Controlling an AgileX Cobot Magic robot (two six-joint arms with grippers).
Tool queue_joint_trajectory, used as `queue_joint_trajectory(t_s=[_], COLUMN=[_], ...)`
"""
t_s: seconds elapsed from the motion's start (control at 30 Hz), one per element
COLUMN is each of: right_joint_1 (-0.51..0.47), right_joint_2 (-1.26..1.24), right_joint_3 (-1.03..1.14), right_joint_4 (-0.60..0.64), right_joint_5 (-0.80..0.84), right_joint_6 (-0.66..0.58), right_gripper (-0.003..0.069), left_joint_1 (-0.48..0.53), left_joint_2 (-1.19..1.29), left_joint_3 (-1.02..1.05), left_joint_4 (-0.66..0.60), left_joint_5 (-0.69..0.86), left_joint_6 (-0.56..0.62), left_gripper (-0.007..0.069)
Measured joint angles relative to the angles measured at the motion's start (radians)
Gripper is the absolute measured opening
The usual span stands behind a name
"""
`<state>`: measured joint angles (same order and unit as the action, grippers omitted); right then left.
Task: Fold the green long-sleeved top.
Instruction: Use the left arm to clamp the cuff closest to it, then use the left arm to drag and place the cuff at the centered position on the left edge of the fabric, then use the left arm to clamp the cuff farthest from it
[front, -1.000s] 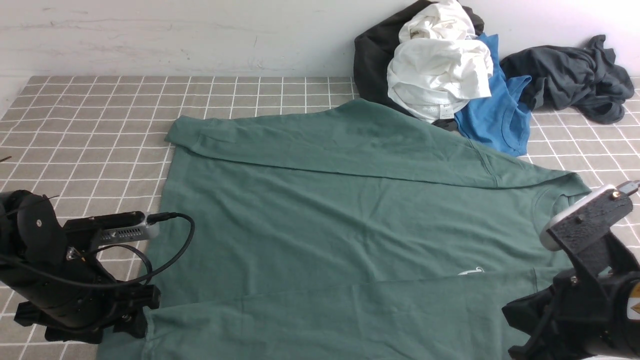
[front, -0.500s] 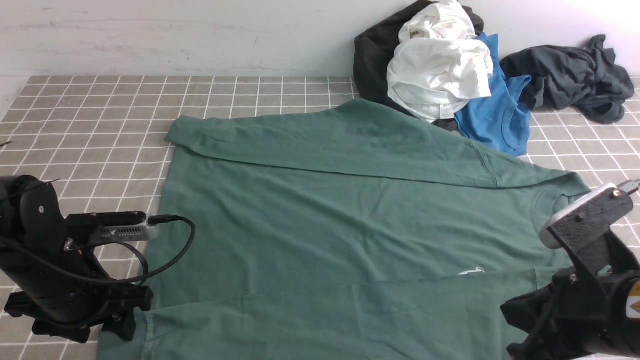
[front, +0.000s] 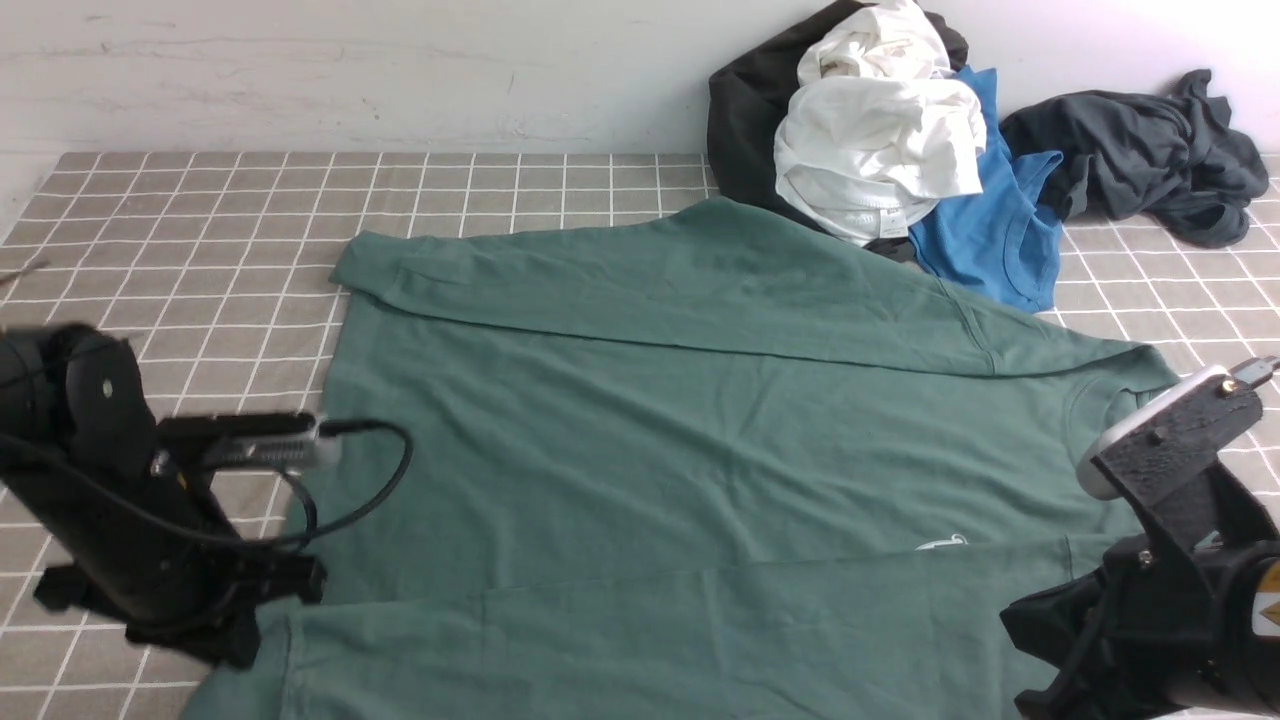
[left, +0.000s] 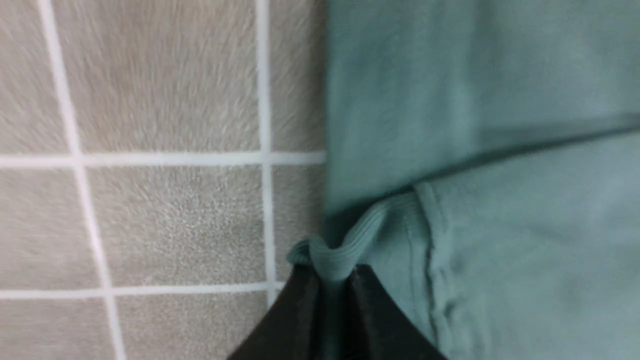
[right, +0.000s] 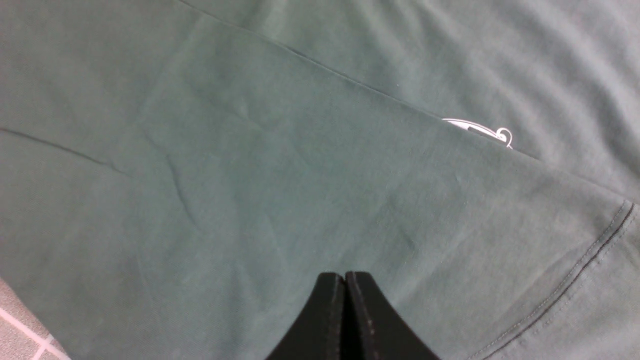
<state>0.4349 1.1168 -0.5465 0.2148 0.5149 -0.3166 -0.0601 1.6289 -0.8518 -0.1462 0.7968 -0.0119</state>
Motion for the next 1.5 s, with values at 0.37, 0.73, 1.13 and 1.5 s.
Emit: queue_joint_trajectory(t_s=[0.37,0.73,1.13,1.5], right_joint_1=[0.0,0.0,0.0,0.0], right_joint_2=[0.0,0.0,0.0,0.0], right_joint_3=[0.0,0.0,0.0,0.0], right_joint_4=[0.0,0.0,-0.002,-0.013], right_joint_5=[-0.001,-0.001,-0.019,-0.061], right_joint_6=[0.0,0.0,0.0,0.0], right_gripper=[-0.0014,-0.0014,-0.0014,-0.0014], left_joint_1=[-0.084,-0.022,0.07,0.071], left_joint_2=[-0.12,0.341,0.747,0.903], left_joint_3=[-0.39,-0.736,-1.295,-1.382], left_joint_4=[0.051,0.056,0.022,-0.033], left_joint_5=[0.019,0.074,0.082,-0.024], left_joint_6=[0.065,0.082,-0.031,-0.033], left_gripper=[0.0034,0.0165,0.0487,0.0185])
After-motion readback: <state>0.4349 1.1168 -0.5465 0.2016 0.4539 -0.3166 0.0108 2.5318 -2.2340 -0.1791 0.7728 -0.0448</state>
